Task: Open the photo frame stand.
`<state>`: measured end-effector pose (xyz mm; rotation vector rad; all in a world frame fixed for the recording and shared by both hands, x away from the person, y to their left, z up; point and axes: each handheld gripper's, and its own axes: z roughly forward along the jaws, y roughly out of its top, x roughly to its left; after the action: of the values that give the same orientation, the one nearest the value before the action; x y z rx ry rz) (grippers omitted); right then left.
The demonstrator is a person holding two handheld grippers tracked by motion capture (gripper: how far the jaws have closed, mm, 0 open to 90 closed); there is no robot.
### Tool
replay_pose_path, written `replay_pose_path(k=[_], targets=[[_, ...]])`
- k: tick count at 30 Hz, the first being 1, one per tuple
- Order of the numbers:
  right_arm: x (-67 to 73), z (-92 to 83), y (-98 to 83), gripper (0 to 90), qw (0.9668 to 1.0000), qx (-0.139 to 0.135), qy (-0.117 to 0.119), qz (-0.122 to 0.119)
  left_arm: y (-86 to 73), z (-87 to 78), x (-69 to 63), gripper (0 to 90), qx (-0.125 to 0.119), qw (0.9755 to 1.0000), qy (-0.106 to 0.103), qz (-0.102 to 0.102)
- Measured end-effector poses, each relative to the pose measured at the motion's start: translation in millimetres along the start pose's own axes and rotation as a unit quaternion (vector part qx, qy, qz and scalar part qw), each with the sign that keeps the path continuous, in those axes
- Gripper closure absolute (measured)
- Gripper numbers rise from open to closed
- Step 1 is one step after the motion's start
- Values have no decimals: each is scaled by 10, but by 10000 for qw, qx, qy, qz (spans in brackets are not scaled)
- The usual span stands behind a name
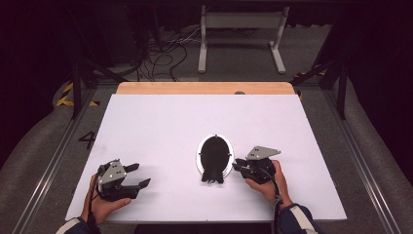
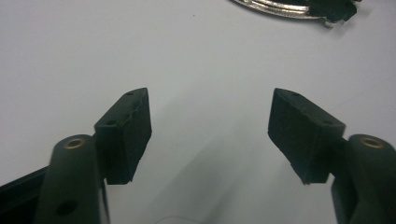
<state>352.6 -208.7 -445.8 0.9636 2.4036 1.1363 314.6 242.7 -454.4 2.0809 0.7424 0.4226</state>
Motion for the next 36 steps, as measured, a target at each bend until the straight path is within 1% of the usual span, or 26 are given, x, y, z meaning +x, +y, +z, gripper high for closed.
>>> replay_pose_path(k=[2,3,4,5,6,9,13,15,16,18,19,21,22,24,25,27,28,31,33,35,36], targets=[[20,-26,-21,700,9999,25,137,-13,-39,-29,6,254,-33,10000,54,10],[27,-32,-29,688,9998,62,164,-18,-39,-29,6,234,-33,10000,54,10],[32,-40,-33,676,9998,108,190,-22,-72,-46,25,215,22,9999,98,-38],[32,-40,-33,676,9998,108,190,-22,-72,-46,25,203,22,9999,98,-38],[34,-46,-33,673,9997,101,215,-7,-80,-52,31,203,26,9999,143,-55],[48,-51,-29,639,9995,124,286,85,-80,-70,29,164,-38,9997,209,-107],[125,-38,-44,617,9984,341,440,96,-52,-77,10,139,-72,9996,288,-29],[176,-25,-48,612,9974,490,532,16,-48,-63,4,139,-48,9996,269,-22],[206,-22,-48,615,9969,549,566,-32,-50,-51,2,139,15,9997,246,-9],[265,-15,-42,648,9954,700,643,-138,-57,-39,1,140,67,9997,244,36],[292,-13,-37,660,9944,756,718,-178,-58,-38,1,143,70,9997,245,40],[331,-4,-27,667,9932,835,771,-249,-59,-39,7,143,63,9997,248,46],[354,13,-23,663,9923,903,795,-281,-61,-40,6,143,61,9996,263,10],[370,24,-12,663,9922,911,797,-287,-64,-40,15,143,82,9996,254,12],[375,26,-7,662,9920,926,822,-249,-66,-37,21,143,86,9996,252,29],[378,35,-7,661,9921,912,827,-235,-65,-26,19,143,72,9998,206,-3],[383,39,-4,661,9921,919,818,-227,-62,-19,17,143,103,9997,213,7],[417,54,15,643,9919,965,753,-329,-59,8,15,142,159,9997,178,44],[450,71,34,636,9915,1002,716,-423,-63,15,10,143,167,9997,184,10],[468,88,56,638,9911,1047,687,-458,-62,9,14,143,149,9998,163,-10],[471,96,63,638,9910,1051,688,-465,-63,6,16,142,103,9998,140,-60]])
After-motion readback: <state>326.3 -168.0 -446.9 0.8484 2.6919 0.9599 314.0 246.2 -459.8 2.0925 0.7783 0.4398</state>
